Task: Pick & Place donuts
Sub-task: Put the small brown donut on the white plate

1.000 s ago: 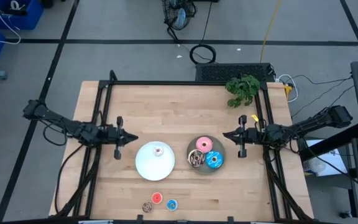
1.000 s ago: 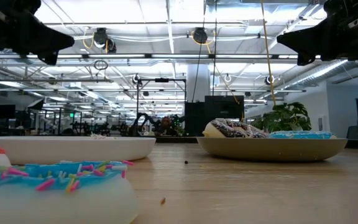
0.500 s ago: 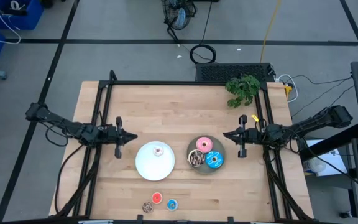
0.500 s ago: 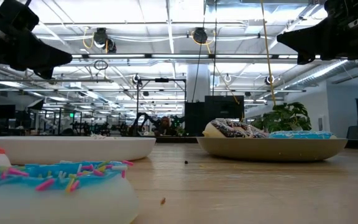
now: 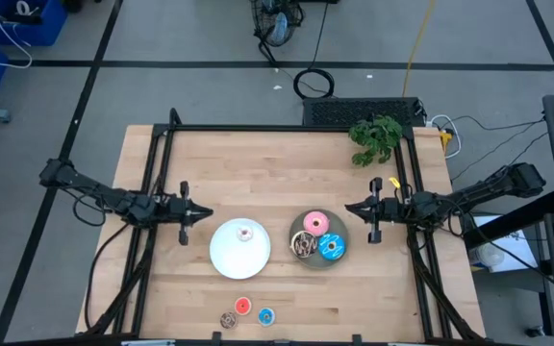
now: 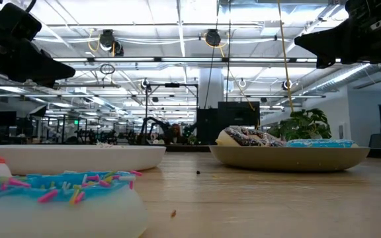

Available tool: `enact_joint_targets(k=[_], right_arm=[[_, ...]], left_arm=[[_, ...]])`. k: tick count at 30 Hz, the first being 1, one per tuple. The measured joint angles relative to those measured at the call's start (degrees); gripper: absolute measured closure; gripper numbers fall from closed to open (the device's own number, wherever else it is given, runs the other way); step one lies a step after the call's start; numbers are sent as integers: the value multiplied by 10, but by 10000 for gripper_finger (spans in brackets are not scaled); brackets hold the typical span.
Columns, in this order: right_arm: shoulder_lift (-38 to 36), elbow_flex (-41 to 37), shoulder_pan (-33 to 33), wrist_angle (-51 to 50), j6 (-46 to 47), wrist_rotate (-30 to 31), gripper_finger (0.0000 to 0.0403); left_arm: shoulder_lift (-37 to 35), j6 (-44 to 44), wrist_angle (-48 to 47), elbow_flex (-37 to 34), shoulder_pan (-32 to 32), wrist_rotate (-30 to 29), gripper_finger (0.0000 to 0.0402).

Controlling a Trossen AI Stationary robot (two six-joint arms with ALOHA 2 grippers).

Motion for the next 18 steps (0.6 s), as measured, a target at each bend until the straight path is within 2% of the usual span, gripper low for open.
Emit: enact_joint_targets(k=[8,18], right_arm=[[0,0,0,0,0,0,403],[0,0,0,0,0,0,403]], left_arm=[[0,-5,0,0,0,1,373],[1,-28,5,0,0,6,398]])
